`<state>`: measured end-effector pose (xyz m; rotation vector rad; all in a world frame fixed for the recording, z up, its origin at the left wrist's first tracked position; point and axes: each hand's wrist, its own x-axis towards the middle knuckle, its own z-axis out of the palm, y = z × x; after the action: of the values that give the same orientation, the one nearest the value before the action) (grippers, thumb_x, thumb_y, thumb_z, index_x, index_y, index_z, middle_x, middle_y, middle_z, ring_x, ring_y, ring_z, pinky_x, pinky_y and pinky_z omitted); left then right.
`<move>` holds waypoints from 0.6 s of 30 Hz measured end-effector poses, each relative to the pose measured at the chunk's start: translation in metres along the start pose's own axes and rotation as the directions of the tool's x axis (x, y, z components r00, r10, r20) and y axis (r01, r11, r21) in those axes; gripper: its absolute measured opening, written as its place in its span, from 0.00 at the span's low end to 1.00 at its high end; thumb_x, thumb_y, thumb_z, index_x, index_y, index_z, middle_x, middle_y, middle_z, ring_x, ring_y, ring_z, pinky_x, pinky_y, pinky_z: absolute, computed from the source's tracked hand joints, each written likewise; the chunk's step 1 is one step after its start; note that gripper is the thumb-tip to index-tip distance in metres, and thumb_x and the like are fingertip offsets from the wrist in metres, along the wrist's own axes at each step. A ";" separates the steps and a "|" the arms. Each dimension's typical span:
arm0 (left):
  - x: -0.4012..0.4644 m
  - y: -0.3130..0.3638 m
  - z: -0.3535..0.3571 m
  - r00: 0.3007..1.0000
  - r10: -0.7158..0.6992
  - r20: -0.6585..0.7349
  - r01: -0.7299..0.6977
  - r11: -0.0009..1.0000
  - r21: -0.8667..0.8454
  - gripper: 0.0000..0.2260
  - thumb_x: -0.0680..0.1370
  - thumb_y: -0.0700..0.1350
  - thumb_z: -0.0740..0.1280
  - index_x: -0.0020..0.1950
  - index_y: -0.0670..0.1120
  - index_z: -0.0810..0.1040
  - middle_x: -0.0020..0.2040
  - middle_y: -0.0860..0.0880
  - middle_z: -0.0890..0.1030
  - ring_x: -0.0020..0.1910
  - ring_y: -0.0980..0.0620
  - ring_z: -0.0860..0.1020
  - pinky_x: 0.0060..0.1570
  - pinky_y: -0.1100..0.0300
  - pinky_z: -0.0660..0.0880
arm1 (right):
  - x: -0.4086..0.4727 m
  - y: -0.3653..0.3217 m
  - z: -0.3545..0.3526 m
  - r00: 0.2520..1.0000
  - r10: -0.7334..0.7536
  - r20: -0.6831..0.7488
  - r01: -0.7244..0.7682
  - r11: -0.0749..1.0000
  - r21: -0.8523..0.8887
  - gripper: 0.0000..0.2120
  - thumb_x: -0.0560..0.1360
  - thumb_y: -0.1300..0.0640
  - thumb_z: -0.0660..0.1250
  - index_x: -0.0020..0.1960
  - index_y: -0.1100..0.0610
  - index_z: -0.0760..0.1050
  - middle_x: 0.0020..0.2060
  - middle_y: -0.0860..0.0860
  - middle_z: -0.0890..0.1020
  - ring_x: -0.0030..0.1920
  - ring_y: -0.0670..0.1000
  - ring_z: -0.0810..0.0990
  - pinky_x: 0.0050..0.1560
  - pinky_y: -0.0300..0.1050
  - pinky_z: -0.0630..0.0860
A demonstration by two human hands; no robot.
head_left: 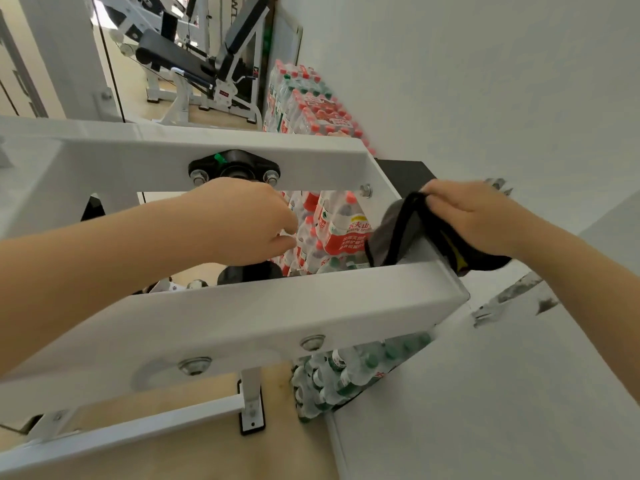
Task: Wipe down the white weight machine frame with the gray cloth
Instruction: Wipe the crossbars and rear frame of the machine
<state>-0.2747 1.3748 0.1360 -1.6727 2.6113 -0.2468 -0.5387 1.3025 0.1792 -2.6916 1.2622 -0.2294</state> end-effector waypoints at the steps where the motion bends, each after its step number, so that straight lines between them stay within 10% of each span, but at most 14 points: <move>1: -0.003 0.005 -0.002 1.000 0.009 0.001 -0.009 0.998 -0.064 0.18 0.79 0.56 0.51 0.61 0.54 0.75 0.56 0.54 0.78 0.53 0.55 0.75 0.47 0.63 0.70 | -0.010 -0.002 -0.005 0.996 0.025 -0.089 -0.016 0.995 0.101 0.12 0.81 0.59 0.54 0.43 0.50 0.73 0.34 0.41 0.77 0.38 0.44 0.75 0.37 0.32 0.65; 6: -0.011 0.026 -0.008 0.999 -0.020 0.029 0.024 0.988 -0.150 0.21 0.76 0.56 0.49 0.45 0.48 0.79 0.41 0.52 0.80 0.42 0.53 0.77 0.46 0.58 0.74 | -0.053 -0.025 0.010 0.994 -0.005 -0.108 0.022 0.988 0.152 0.13 0.79 0.47 0.53 0.41 0.50 0.71 0.31 0.40 0.77 0.35 0.38 0.73 0.37 0.35 0.65; 12: -0.019 0.038 -0.010 0.988 -0.155 -0.012 0.151 0.972 -0.180 0.20 0.74 0.57 0.50 0.39 0.48 0.78 0.35 0.51 0.78 0.37 0.52 0.76 0.40 0.57 0.75 | -0.062 -0.060 0.066 0.988 -0.146 -0.056 0.126 0.954 -0.272 0.32 0.75 0.41 0.37 0.71 0.52 0.65 0.65 0.48 0.74 0.64 0.50 0.71 0.64 0.45 0.60; 18: -0.042 0.050 -0.008 0.949 -0.310 -0.059 0.271 0.897 -0.350 0.14 0.75 0.52 0.59 0.55 0.51 0.79 0.45 0.55 0.77 0.42 0.56 0.73 0.47 0.61 0.68 | -0.039 -0.092 0.094 0.945 -0.190 -0.266 0.096 0.939 -0.329 0.27 0.76 0.41 0.41 0.45 0.55 0.74 0.39 0.52 0.80 0.39 0.55 0.76 0.40 0.46 0.59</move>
<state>-0.3028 1.4346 0.1340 -2.2281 2.5861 0.1165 -0.4756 1.3979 0.1042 -3.1225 1.2670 -0.5077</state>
